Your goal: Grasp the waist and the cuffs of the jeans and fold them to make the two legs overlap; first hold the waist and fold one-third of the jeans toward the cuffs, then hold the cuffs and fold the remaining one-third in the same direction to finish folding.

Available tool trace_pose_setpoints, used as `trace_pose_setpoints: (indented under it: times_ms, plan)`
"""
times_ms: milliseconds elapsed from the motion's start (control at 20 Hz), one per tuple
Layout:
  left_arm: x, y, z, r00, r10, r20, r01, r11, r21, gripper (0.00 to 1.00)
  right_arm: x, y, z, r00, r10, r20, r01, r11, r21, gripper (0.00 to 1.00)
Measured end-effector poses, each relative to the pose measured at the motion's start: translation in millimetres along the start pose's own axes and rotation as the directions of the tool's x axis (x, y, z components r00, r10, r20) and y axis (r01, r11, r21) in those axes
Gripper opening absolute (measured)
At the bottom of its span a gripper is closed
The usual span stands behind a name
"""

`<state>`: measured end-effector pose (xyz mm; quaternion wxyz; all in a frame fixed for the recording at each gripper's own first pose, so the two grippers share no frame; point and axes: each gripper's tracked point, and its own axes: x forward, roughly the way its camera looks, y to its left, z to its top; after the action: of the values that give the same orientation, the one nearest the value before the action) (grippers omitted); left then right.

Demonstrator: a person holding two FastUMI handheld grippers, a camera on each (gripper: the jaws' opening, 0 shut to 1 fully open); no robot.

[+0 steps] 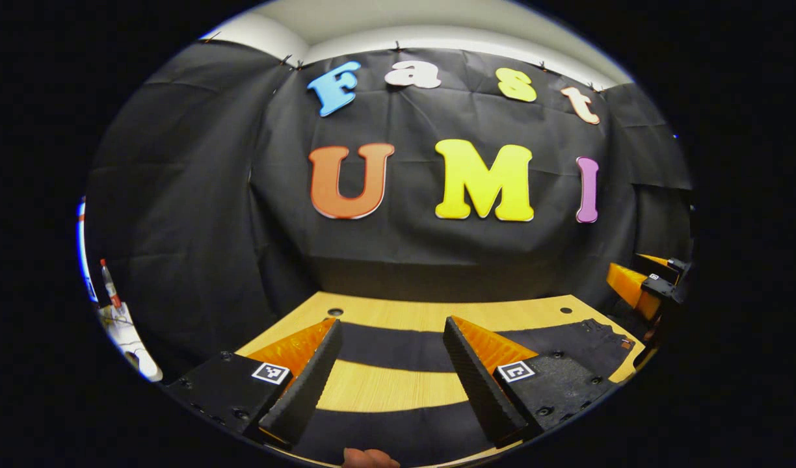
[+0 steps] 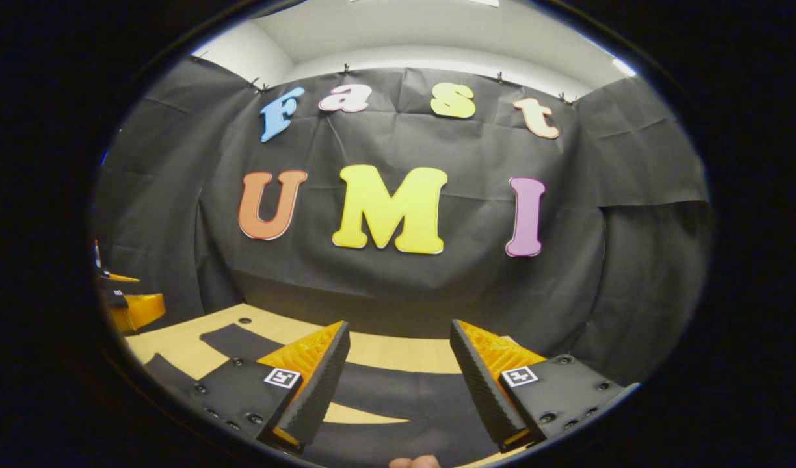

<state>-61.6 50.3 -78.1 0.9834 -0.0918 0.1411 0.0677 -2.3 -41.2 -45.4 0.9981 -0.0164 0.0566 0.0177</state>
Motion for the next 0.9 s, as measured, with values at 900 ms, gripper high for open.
trace_pose_setpoints:
  times_ms: [900]
  plan:
    - [-75,51,-174,0.782,-0.181,-0.596,-0.544,0.267,-0.795,0.99,-18,-56,-43,0.989,-0.077,-0.129,0.074,0.997,-0.031,0.96]
